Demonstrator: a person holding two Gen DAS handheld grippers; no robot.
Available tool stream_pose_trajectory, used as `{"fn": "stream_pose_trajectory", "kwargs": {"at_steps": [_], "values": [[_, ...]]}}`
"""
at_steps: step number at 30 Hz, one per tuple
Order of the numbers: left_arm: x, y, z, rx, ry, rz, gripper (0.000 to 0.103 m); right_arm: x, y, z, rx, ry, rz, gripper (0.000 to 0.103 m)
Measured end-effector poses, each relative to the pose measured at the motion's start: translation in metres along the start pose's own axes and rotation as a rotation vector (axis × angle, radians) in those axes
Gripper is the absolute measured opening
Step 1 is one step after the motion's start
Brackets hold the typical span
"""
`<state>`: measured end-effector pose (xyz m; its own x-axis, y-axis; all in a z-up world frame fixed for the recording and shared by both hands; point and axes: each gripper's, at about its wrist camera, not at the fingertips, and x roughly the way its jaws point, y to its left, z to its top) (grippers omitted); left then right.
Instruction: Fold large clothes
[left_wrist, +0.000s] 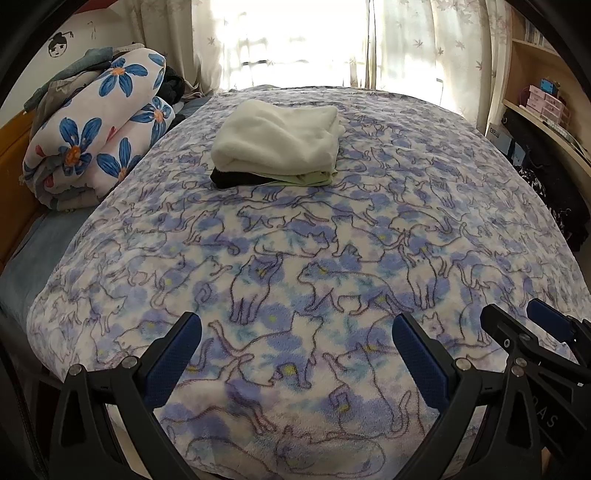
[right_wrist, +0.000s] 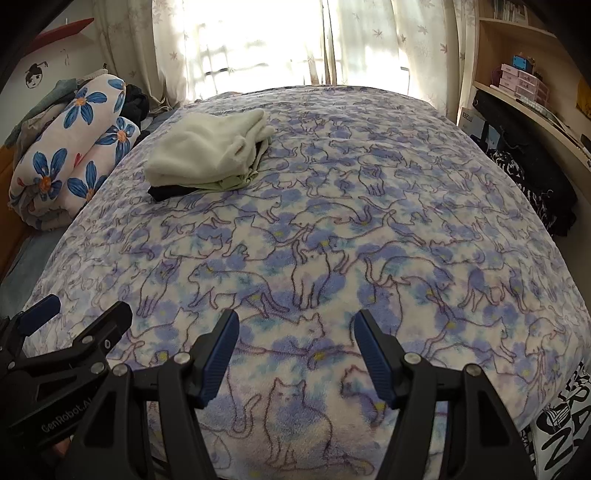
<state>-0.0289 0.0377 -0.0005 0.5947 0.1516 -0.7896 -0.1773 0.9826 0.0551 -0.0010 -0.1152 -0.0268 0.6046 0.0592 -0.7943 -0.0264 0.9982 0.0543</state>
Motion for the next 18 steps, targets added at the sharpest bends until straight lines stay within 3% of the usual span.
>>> {"fn": "stream_pose_trajectory", "kwargs": {"at_steps": [18], "values": [[0.0010, 0.0016, -0.0042, -0.006, 0.008, -0.001, 0.102, 0.0006, 0.0002, -0.0008, 0.002, 0.001, 0.002, 0.065]]}}
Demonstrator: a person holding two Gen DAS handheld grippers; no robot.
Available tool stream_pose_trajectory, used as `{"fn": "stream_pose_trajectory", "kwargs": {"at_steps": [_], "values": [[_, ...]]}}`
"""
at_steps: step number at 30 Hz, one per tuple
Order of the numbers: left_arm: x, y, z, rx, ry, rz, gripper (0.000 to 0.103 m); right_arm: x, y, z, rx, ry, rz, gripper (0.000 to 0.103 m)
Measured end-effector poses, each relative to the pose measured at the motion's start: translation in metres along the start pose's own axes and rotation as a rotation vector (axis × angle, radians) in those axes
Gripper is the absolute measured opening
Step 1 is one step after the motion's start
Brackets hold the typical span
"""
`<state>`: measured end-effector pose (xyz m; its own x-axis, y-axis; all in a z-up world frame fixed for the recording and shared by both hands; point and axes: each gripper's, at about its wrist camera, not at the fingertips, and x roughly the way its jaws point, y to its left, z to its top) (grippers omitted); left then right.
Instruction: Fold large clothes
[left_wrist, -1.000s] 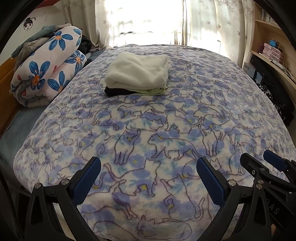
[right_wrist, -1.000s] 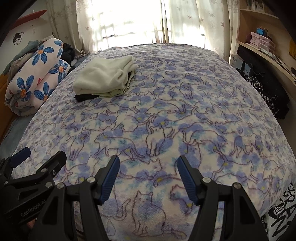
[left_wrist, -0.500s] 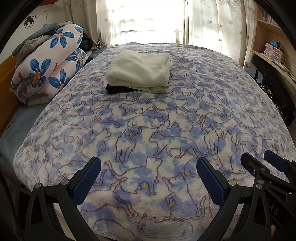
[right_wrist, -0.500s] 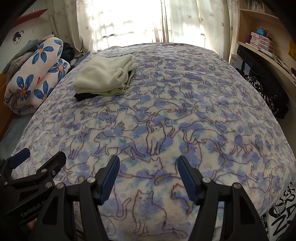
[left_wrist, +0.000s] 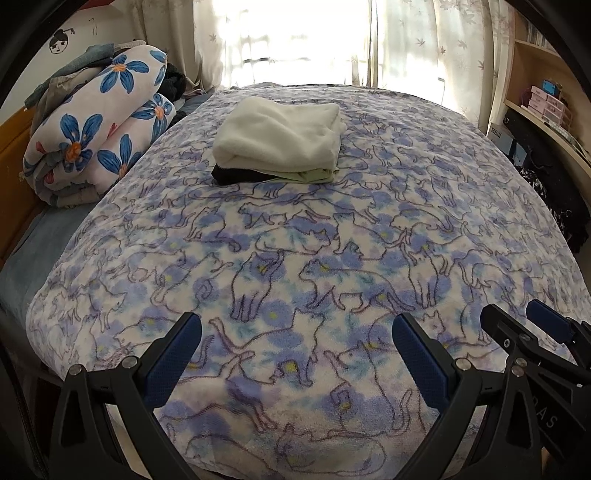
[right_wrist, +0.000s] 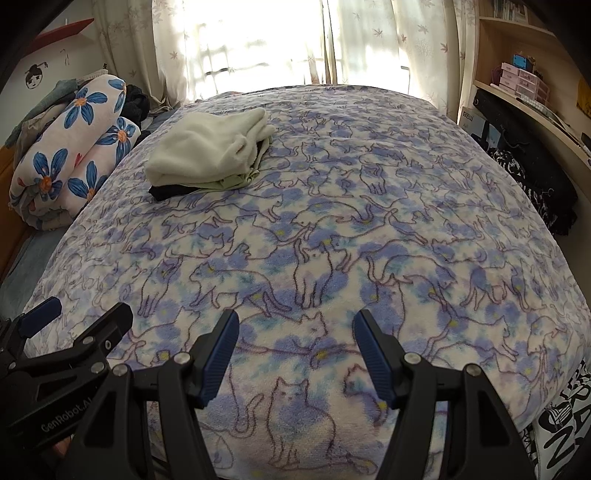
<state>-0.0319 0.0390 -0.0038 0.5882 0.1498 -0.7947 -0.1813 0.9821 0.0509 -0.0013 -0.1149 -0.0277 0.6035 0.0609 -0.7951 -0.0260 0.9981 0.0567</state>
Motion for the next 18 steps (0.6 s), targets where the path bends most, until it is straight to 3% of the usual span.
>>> {"fn": "stream_pose_trajectory", "kwargs": {"at_steps": [18], "values": [[0.0008, -0.0017, 0.0015, -0.005, 0.015, -0.001, 0.102, 0.0018, 0.0011, -0.0006, -0.001, 0.001, 0.000, 0.065]]}}
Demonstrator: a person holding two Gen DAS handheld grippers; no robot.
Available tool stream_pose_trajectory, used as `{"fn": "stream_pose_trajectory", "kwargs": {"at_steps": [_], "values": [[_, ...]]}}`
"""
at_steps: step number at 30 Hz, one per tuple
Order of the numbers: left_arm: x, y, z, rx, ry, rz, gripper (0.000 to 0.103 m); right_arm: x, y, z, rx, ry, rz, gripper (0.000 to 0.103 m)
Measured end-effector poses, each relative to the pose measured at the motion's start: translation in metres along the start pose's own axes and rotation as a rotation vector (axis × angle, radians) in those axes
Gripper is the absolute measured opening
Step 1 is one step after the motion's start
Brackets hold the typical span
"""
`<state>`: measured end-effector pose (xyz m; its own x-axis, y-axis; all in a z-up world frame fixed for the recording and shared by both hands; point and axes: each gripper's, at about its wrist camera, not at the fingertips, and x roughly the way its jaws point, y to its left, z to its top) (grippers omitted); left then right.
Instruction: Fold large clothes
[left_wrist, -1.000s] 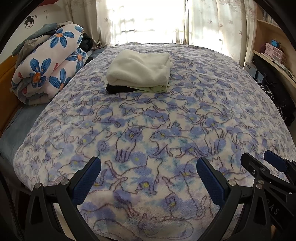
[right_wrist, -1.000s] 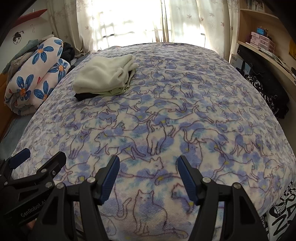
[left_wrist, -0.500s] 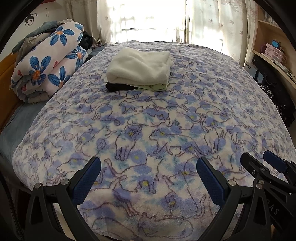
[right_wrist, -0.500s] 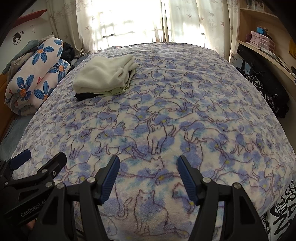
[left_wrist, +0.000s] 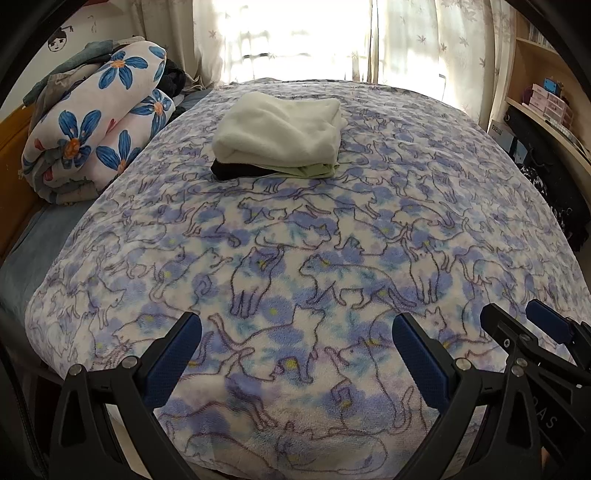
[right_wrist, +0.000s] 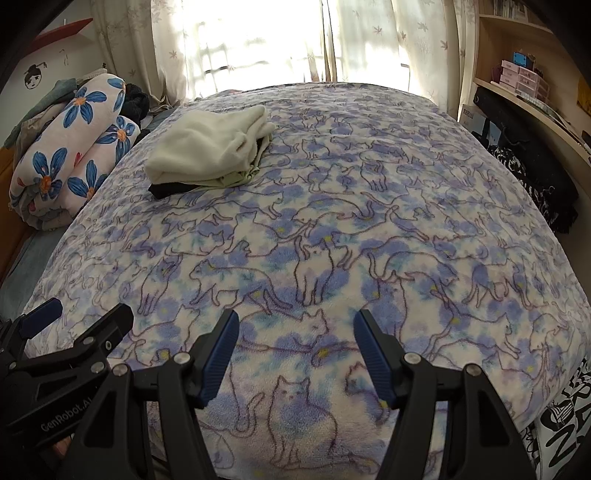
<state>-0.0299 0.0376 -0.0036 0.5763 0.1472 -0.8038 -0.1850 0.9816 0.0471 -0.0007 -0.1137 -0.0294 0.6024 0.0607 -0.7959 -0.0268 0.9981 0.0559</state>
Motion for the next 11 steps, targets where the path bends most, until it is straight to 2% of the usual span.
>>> {"fn": "stream_pose_trajectory", "kwargs": {"at_steps": [11], "values": [[0.0067, 0.0039, 0.0008, -0.003, 0.023, -0.007, 0.102, 0.0008, 0.0007, -0.0002, 0.000, 0.001, 0.000, 0.065]]}}
